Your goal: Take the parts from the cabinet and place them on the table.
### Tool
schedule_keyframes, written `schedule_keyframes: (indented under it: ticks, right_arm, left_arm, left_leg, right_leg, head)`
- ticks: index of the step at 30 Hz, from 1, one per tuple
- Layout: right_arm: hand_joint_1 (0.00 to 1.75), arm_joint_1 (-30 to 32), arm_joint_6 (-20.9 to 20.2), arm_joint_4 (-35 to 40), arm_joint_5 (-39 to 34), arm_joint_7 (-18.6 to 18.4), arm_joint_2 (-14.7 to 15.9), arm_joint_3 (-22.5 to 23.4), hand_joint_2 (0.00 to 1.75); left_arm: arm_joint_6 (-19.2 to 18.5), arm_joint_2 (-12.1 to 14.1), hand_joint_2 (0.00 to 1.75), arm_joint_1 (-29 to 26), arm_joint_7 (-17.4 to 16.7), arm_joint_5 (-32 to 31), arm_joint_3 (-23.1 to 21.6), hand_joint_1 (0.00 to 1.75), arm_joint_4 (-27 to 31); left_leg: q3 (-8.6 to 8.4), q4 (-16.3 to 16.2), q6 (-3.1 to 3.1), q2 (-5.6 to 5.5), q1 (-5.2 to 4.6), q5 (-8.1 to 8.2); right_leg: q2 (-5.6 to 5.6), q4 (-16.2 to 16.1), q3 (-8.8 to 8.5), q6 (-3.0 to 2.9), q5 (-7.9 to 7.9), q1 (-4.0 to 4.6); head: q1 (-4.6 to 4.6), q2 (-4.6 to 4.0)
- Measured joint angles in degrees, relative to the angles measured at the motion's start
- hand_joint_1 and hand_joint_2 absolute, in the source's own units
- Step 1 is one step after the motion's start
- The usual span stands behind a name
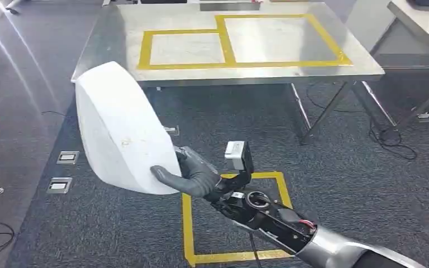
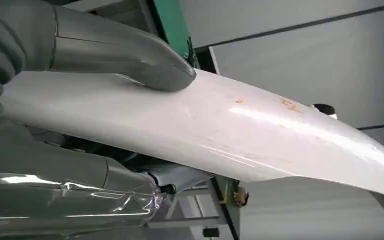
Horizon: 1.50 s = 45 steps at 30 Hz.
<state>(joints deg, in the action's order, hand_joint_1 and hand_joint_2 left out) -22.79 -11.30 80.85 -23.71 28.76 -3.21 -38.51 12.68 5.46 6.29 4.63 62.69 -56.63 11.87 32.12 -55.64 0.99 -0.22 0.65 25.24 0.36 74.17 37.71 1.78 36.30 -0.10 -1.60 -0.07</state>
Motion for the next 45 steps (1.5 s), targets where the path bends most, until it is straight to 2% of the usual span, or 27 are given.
schedule_keyframes:
  ticks: [2,4,6,7,8,10,11,14,15,16,17,19,20,21,23,26,29,30,31,32,34,35,36,39,41,44,45]
  right_arm:
    - [1.75,0.0,0.0,0.0,0.0,0.0,0.0,0.1,1.75]
    - [1.75,0.0,0.0,0.0,0.0,0.0,0.0,0.1,1.75]
    - [1.75,0.0,0.0,0.0,0.0,-0.1,0.0,0.2,1.75]
    - [1.75,0.0,0.0,0.1,0.0,-0.1,0.0,0.2,1.75]
    - [1.75,0.0,0.1,0.1,0.1,0.0,0.0,0.2,1.75]
    - [1.75,-0.1,0.1,0.3,0.2,-0.2,0.0,0.2,1.75]
    - [1.75,-0.4,0.1,0.3,0.3,-0.1,0.0,0.3,1.75]
    - [1.75,-0.5,0.0,0.2,0.4,-0.2,0.0,0.3,1.75]
    - [1.75,-0.4,0.0,0.2,0.4,-0.2,0.0,0.2,1.75]
    - [1.75,-0.3,0.0,0.2,0.4,-0.2,0.0,0.2,1.75]
    - [1.75,-0.3,0.0,0.2,0.4,-0.2,0.0,0.2,1.75]
    - [1.75,-0.3,0.0,0.2,0.4,-0.2,0.0,0.2,1.75]
    - [1.75,-0.3,-0.1,0.2,0.3,-0.1,0.0,0.2,1.75]
    - [1.75,-0.3,-0.1,0.2,0.3,-0.1,0.0,0.2,1.75]
    - [1.75,-0.2,-0.1,0.2,0.3,-0.2,0.0,0.2,1.75]
    - [1.75,-0.4,-0.1,0.2,0.3,-0.1,0.0,0.3,1.75]
    - [1.75,-0.2,-0.1,0.2,0.2,-0.2,0.0,0.6,1.75]
    - [1.75,0.1,-0.1,0.2,0.2,-0.3,0.0,0.7,1.75]
    - [1.75,0.2,-0.1,0.2,0.1,-0.4,0.0,0.7,1.75]
    - [1.75,0.2,-0.1,0.2,0.1,-0.4,0.0,0.7,1.75]
    - [1.75,0.2,-0.1,0.2,0.0,-0.4,0.0,0.9,1.75]
    - [1.75,0.2,-0.1,0.1,0.0,-0.4,0.0,0.9,1.75]
    - [1.75,0.1,-0.1,0.1,0.0,-0.5,0.0,1.0,1.75]
    - [1.75,0.4,-0.1,0.2,0.0,-0.5,0.0,1.1,1.75]
    - [1.75,0.4,-0.2,0.2,0.0,-0.4,0.0,1.1,1.75]
    - [1.75,0.6,-0.3,0.2,0.1,-0.4,0.0,1.2,1.75]
    - [1.75,0.8,-0.3,0.2,0.2,-0.5,0.0,1.2,1.75]
  left_arm:
    - [0.0,0.0,1.75,-0.1,0.0,0.0,0.0,0.00,0.0]
    - [0.0,-0.1,1.75,-0.1,0.0,0.0,0.0,0.00,0.0]
    - [0.0,-0.1,1.75,0.2,0.0,0.1,0.0,0.00,0.0]
    - [0.0,-0.1,1.75,0.2,0.0,0.1,0.0,0.00,0.0]
    - [0.0,-0.1,1.75,0.1,0.0,0.1,0.0,0.00,0.0]
    - [0.0,-0.1,1.75,0.2,0.0,0.2,0.0,0.00,0.0]
    - [0.0,-0.1,1.75,0.3,0.0,0.2,0.0,0.00,0.0]
    - [0.0,-0.2,1.75,0.3,0.0,0.5,0.0,0.00,0.0]
    - [0.0,-0.2,1.75,0.2,0.0,0.6,0.0,0.00,0.0]
    - [0.0,-0.2,1.75,0.1,0.0,0.7,0.0,0.00,0.0]
    - [0.0,-0.1,1.75,0.0,0.0,0.8,0.0,0.00,0.0]
    - [0.0,0.0,1.75,0.1,0.0,0.9,0.0,0.00,0.0]
    - [0.1,0.1,1.75,0.1,0.0,0.9,0.0,0.00,0.0]
    - [0.0,0.1,1.75,0.2,0.0,0.9,0.0,0.00,0.0]
    - [0.1,0.0,1.75,0.1,0.0,1.0,0.0,0.00,0.0]
    - [0.1,-0.1,1.75,0.0,0.0,0.9,0.0,0.00,0.0]
    - [0.1,0.0,1.75,0.1,0.0,0.9,0.0,0.00,0.0]
    - [0.0,0.0,1.75,0.0,0.0,0.9,0.0,0.00,0.0]
    - [0.0,0.0,1.75,-0.1,0.0,0.9,0.0,0.00,0.0]
    - [0.0,0.0,1.75,-0.1,0.0,0.9,0.0,0.00,0.0]
    - [0.0,-0.1,1.75,-0.1,0.0,0.8,0.0,0.00,0.0]
    - [0.0,-0.1,1.75,-0.1,0.0,0.8,0.0,0.00,0.0]
    - [0.0,0.0,1.75,0.0,0.0,0.7,0.0,0.00,0.0]
    - [0.0,-0.1,1.75,-0.1,0.0,0.5,0.0,0.00,0.0]
    - [0.0,-0.1,1.75,0.0,0.0,0.4,0.0,0.00,0.0]
    - [0.0,-0.2,1.75,0.2,0.0,0.3,0.0,0.00,0.0]
    - [0.0,-0.2,1.75,0.1,-0.1,0.3,0.0,0.00,0.0]
  left_leg:
    - [-1.57,0.0,-0.11,-0.15,-0.09,1.03]
    - [-3.09,0.2,-0.36,-0.20,-0.09,2.17]
    - [-3.18,0.1,-1.00,-0.32,-0.15,2.67]
    - [-3.21,0.3,-1.35,-0.31,-0.11,2.68]
    - [-3.63,0.1,-1.62,-0.29,-0.31,2.66]
    - [-3.65,-0.9,-1.92,-0.21,-0.01,3.23]
    - [-2.07,-3.8,-2.11,-0.17,-0.13,3.95]
    - [6.03,-15.7,-2.68,-0.14,-0.09,8.02]
    - [8.02,-17.3,-2.63,-0.14,-0.10,8.19]
    - [8.42,-16.0,-2.50,-0.14,-0.10,6.54]
    - [7.68,-12.6,-2.34,-0.15,-0.12,3.77]
    - [3.97,-2.2,-1.54,-0.11,-0.31,-3.37]
    - [3.23,0.0,-1.21,0.00,-0.50,-3.62]
    - [3.35,0.4,-1.28,0.06,-0.85,-1.01]
    - [3.06,0.7,-0.51,-0.14,-0.94,-2.86]
    - [1.19,1.2,0.20,-0.04,-0.48,-2.49]
    - [0.42,1.2,0.55,-0.03,-0.50,-1.67]
    - [0.13,1.2,0.51,-0.06,-0.50,-1.35]
    - [-0.32,1.2,0.43,-0.07,-0.47,-1.03]
    - [-0.85,1.2,0.28,-0.10,-0.45,-0.64]
    - [-2.19,1.2,-0.13,-0.13,-0.31,0.19]
    - [-2.29,1.3,-0.46,-0.13,-0.28,0.46]
    - [-2.33,1.1,-0.74,-0.25,-0.38,0.59]
    - [-2.65,0.5,-1.84,-0.12,-0.36,0.60]
    - [-2.14,-1.6,-2.21,-0.08,-0.12,1.91]
    - [5.79,-14.2,-2.61,-0.06,-0.10,6.91]
    - [8.20,-17.2,-2.55,-0.06,-0.10,7.49]
  right_leg:
    - [0.00,-5.6,-0.97,-0.44,-4.57,0.03]
    - [0.01,-15.6,-3.92,-1.19,-12.44,0.15]
    - [-0.03,-17.9,-4.03,-1.60,-10.79,0.78]
    - [-0.05,-17.7,-4.71,-1.91,-12.16,0.81]
    - [-0.08,-18.2,-3.98,-2.31,-11.72,0.83]
    - [0.18,-19.2,-6.45,-2.80,-12.14,0.40]
    - [0.17,-19.4,-6.86,-2.93,-12.08,0.30]
    - [0.07,-19.5,-7.58,-3.36,-11.24,0.47]
    - [0.13,-19.5,-7.96,-3.45,-10.85,0.56]
    - [0.26,-19.5,-8.44,-3.45,-10.45,0.62]
    - [0.35,-19.5,-8.97,-3.41,-10.05,0.68]
    - [0.35,-19.5,-10.24,-3.17,-9.09,0.73]
    - [0.28,-19.6,-10.12,-2.95,-8.75,0.74]
    - [0.46,-19.6,-10.43,-2.60,-8.45,0.81]
    - [0.32,-18.9,-10.78,-1.90,-8.47,0.79]
    - [0.13,-16.3,-9.93,-0.91,-6.56,0.70]
    - [0.11,-3.5,-2.86,-0.13,-1.18,0.16]
    - [0.10,-0.9,-0.92,0.03,-0.56,0.00]
    - [0.08,-1.1,-0.32,0.22,-1.68,-0.20]
    - [0.04,-4.1,-1.02,0.26,-4.19,-0.39]
    - [-0.01,-14.1,-4.64,0.08,-11.07,-0.55]
    - [0.02,-17.3,-5.57,-0.04,-12.50,-0.52]
    - [-0.16,-18.7,-5.42,-0.36,-9.96,-0.03]
    - [-0.05,-19.0,-6.19,-2.03,-11.18,0.17]
    - [0.08,-19.6,-7.92,-2.50,-11.25,-0.06]
    - [0.00,-19.5,-8.27,-3.26,-10.76,0.13]
    - [0.04,-19.5,-8.42,-3.37,-10.49,0.25]
  head:
    - [-0.39,0.00]
    - [-0.96,0.00]
    - [-0.87,0.00]
    - [-0.98,0.00]
    - [-0.79,0.00]
    - [-0.94,0.00]
    - [-0.45,0.00]
    - [0.70,0.00]
    - [0.96,0.00]
    - [1.29,0.00]
    - [1.47,0.00]
    - [1.82,0.00]
    - [1.88,0.00]
    - [2.08,0.00]
    - [2.04,0.00]
    - [1.57,0.00]
    - [0.83,0.00]
    - [0.68,0.00]
    - [0.46,0.00]
    - [0.14,0.00]
    - [-0.24,0.00]
    - [-0.51,0.00]
    - [-0.33,0.00]
    - [-0.39,0.00]
    - [0.07,0.00]
    - [1.16,0.00]
    - [1.29,0.00]
